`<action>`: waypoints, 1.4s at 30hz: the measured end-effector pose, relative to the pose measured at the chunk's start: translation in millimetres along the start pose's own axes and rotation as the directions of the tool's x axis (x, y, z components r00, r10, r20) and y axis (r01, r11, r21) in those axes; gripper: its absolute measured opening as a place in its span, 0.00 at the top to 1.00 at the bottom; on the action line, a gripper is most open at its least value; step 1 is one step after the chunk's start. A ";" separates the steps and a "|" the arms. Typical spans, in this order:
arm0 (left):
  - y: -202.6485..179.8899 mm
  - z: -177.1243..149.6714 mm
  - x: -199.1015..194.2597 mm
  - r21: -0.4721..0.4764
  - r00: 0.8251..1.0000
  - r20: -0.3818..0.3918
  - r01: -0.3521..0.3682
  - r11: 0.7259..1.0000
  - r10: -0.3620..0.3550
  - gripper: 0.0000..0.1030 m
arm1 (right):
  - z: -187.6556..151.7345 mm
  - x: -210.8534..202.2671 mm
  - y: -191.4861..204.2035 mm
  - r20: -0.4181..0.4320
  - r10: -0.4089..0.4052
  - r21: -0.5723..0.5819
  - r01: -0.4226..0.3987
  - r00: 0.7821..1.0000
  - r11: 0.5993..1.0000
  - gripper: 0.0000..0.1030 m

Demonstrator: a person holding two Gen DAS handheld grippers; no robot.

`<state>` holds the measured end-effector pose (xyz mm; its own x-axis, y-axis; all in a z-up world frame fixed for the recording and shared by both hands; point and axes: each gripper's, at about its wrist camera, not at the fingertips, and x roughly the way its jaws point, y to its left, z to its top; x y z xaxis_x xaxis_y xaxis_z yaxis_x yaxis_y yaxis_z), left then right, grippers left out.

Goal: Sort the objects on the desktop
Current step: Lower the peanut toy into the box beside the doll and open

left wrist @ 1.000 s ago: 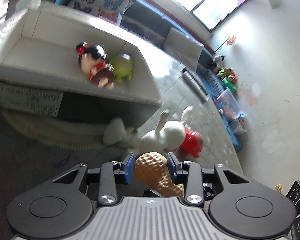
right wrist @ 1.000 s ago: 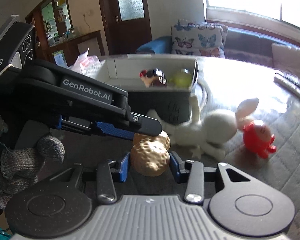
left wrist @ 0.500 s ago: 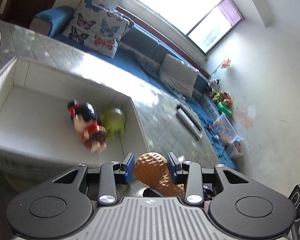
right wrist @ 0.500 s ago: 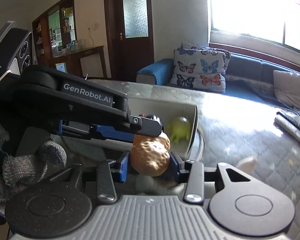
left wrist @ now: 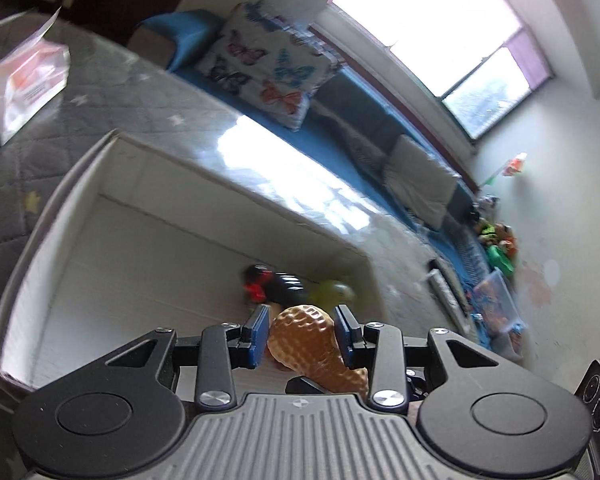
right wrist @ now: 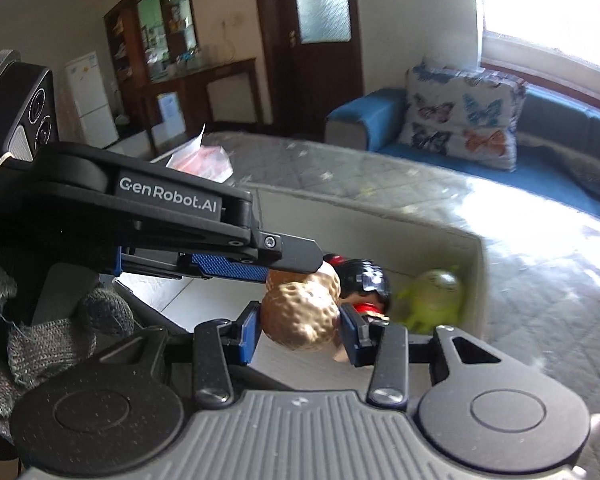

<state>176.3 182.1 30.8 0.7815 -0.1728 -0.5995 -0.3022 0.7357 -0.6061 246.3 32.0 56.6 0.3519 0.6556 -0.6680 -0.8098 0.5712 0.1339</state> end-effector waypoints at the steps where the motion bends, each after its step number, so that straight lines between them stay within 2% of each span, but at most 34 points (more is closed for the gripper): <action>1: 5.3 2.1 3.6 -0.010 1.000 -0.008 -0.006 1.000 0.006 0.62 | 1.1 7.1 -0.3 -0.013 0.006 0.000 -0.006 1.000 1.000 0.60; 5: 19.0 7.3 14.2 -0.036 0.999 -0.042 -0.032 0.999 0.031 0.62 | -0.7 29.4 -1.3 -0.061 0.029 0.007 -0.029 0.998 1.000 0.60; 13: 27.6 8.6 31.4 -0.019 0.991 -0.087 -0.099 0.995 0.097 0.63 | -2.9 56.9 -5.7 -0.147 0.061 0.031 -0.057 0.987 0.998 0.60; 18: 30.3 8.4 38.4 -0.017 0.990 -0.097 -0.105 0.994 0.103 0.63 | -4.1 65.3 -2.1 -0.178 0.039 -0.008 -0.041 0.983 0.999 0.60; 28: 31.9 7.0 36.4 -0.016 0.991 -0.096 -0.097 0.995 0.095 0.62 | -7.0 70.7 -0.6 -0.193 0.031 -0.015 -0.035 0.981 0.999 0.59; 32: 31.8 6.0 35.0 -0.015 0.990 -0.098 -0.101 0.995 0.099 0.62 | -9.0 67.7 0.3 -0.187 0.035 -0.013 -0.038 0.982 0.999 0.53; 42: 25.2 5.9 30.0 -0.004 0.991 -0.090 -0.101 0.995 0.100 0.62 | -13.2 56.9 3.5 -0.162 0.018 -0.026 -0.022 0.987 0.999 0.53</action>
<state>195.4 199.3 0.6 0.6951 -0.1561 -0.7018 -0.3819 0.7468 -0.5445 257.3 64.8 9.4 0.2566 0.5767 -0.7756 -0.8293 0.5435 0.1297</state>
